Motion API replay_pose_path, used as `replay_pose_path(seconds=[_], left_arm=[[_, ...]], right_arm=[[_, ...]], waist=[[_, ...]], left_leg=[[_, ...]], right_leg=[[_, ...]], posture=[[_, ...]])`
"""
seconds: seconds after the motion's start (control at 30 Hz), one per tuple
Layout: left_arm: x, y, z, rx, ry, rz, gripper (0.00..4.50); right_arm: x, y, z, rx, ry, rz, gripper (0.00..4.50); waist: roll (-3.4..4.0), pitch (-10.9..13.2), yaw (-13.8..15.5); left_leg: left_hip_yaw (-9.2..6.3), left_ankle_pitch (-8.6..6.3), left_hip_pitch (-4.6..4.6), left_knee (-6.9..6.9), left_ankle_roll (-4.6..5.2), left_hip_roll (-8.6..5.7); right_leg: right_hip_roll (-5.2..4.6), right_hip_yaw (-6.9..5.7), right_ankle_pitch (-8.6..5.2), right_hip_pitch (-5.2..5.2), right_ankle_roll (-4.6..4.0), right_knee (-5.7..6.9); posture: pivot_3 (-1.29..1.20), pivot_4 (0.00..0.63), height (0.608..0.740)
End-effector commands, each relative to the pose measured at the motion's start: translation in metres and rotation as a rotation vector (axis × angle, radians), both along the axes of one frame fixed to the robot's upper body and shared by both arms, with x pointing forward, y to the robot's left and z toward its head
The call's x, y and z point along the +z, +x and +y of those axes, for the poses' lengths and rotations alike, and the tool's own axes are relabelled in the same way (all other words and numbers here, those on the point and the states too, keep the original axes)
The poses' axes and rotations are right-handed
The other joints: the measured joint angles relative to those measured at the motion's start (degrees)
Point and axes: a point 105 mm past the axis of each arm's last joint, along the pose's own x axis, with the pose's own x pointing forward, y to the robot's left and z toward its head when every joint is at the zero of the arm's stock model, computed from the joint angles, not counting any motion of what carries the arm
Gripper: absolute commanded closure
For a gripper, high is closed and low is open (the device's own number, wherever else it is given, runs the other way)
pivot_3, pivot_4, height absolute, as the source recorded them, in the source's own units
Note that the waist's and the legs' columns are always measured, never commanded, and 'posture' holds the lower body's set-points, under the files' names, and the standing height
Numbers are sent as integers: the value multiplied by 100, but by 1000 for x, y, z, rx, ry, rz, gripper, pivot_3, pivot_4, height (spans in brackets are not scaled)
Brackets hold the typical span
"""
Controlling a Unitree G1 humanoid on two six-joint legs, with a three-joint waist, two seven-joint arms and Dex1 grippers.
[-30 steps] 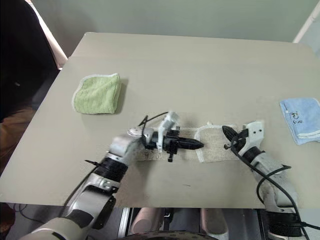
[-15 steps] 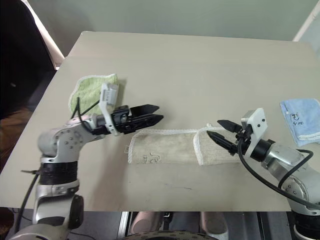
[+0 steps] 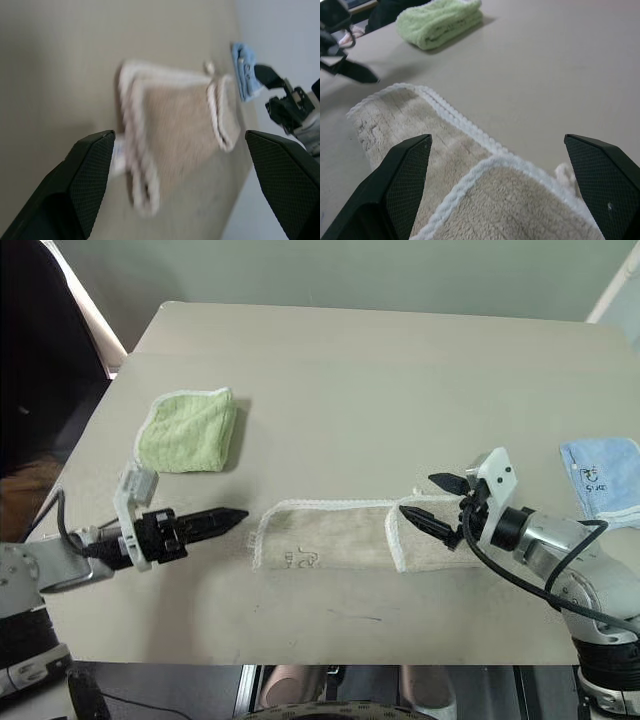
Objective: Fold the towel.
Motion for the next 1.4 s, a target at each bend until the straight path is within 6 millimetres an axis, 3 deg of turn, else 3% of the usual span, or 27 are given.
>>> replay_pose_path(seconds=[0.03, 0.23, 0.37, 0.57, 0.7, 0.9, 1.1, 1.4], left_arm=[[-3, -8, 3, 9, -9, 47, 0], [-24, -20, -4, 41, -36, 164, 0], [-29, -22, -15, 70, -103, 215, 0], [-42, -24, -39, 85, -140, 269, 0], [-48, -15, -48, 133, -179, 272, 0], [-45, -7, -60, 121, -220, 262, 0], [-42, 0, -74, 95, -272, 253, 0], [-36, 8, -78, 125, -275, 228, 0]], right_arm=[[6, -1, 6, 15, 23, 6, 28], [7, 1, 9, 3, 43, 21, 28], [7, 1, 10, -8, 51, 32, 28], [4, 1, 7, -42, 53, 42, 28], [4, 0, 4, -63, 55, 43, 28], [4, 0, 0, -97, 60, 42, 28], [4, 3, -1, -111, 59, 39, 28], [5, 8, -1, -137, 55, 22, 28]], waist=[[-1, 0, 3], [-3, 1, 12], [-2, 1, 9], [9, -5, 69], [22, -10, 132], [39, -11, 204], [39, -10, 204], [41, -9, 222]], left_leg=[[0, 1, 0, -2, -3, 0], [0, 8, 27, -12, -20, -3], [5, -39, 75, -21, -96, -6], [3, -44, 89, -25, -96, -12], [2, -50, 98, -24, -68, -26], [-10, -54, 99, -24, 3, -70], [-20, -49, 91, -23, 16, -99], [-28, -41, 85, -24, 22, -105]], right_leg=[[1, 0, -3, -4, -3, 7], [4, 1, -22, 0, -15, 46], [4, 7, -39, 29, -20, 68], [8, 6, -46, 40, -22, 71], [6, 7, -53, 37, -27, 65], [-8, 17, -56, 54, -31, 65], [-19, 28, -64, 55, -18, 64], [-19, 25, -94, 80, 30, 64]], posture=[[0, 150, 728], [0, 150, 728], [0, 150, 728], [0, 150, 728], [0, 150, 728], [0, 150, 728], [0, 150, 728], [0, 150, 728]])
